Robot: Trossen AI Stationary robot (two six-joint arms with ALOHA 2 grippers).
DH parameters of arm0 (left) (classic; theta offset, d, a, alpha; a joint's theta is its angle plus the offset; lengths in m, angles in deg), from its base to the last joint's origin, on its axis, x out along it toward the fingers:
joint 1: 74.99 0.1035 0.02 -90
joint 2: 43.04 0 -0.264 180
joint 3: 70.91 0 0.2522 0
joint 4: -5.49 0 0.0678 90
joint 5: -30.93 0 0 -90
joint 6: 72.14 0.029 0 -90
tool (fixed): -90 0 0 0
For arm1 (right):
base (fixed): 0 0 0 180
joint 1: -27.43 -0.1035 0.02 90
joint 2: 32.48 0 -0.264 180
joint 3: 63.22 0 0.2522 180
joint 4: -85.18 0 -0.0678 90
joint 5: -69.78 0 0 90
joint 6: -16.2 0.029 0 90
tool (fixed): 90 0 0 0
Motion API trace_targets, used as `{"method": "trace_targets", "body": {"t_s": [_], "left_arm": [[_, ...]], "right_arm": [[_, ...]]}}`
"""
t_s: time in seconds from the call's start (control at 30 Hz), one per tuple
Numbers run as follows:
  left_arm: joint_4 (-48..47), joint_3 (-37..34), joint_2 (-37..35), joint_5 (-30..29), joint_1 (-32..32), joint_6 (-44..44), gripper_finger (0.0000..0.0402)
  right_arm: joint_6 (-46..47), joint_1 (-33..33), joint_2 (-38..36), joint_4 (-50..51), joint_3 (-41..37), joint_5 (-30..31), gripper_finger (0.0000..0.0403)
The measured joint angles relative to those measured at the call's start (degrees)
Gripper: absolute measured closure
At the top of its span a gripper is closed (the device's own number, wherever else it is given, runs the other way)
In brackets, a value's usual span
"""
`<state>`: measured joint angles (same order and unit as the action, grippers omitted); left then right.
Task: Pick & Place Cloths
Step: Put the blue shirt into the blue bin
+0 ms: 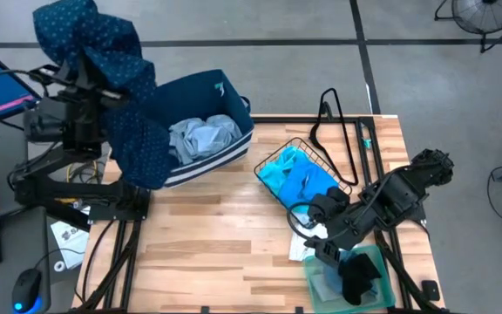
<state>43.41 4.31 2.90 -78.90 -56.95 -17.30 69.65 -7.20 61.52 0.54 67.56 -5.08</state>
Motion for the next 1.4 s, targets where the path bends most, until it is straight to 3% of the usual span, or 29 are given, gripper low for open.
{"method": "trace_targets", "body": {"t_s": [0.23, 0.57, 0.97, 1.4], "left_arm": [[0.32, 6.16, 8.27, 6.5, 9.91, -9.67, 0.0373], [-4.05, 9.15, 17.26, 6.73, 16.35, -18.02, 0.0372], [-50.09, 9.04, 18.48, 5.55, 16.99, -22.78, 0.0367], [-89.79, 8.89, 18.23, 3.67, 16.02, -45.69, 0.036]], "right_arm": [[0.15, 0.31, 0.0, -0.66, 0.0, -0.04, 0.0078], [1.15, 0.22, 0.0, -1.05, 0.0, -0.04, 0.0078], [0.13, 0.22, 0.0, -1.05, 0.0, 0.4, 0.0078], [0.0, 0.17, 0.0, -1.02, 0.0, 0.42, 0.0078]]}}
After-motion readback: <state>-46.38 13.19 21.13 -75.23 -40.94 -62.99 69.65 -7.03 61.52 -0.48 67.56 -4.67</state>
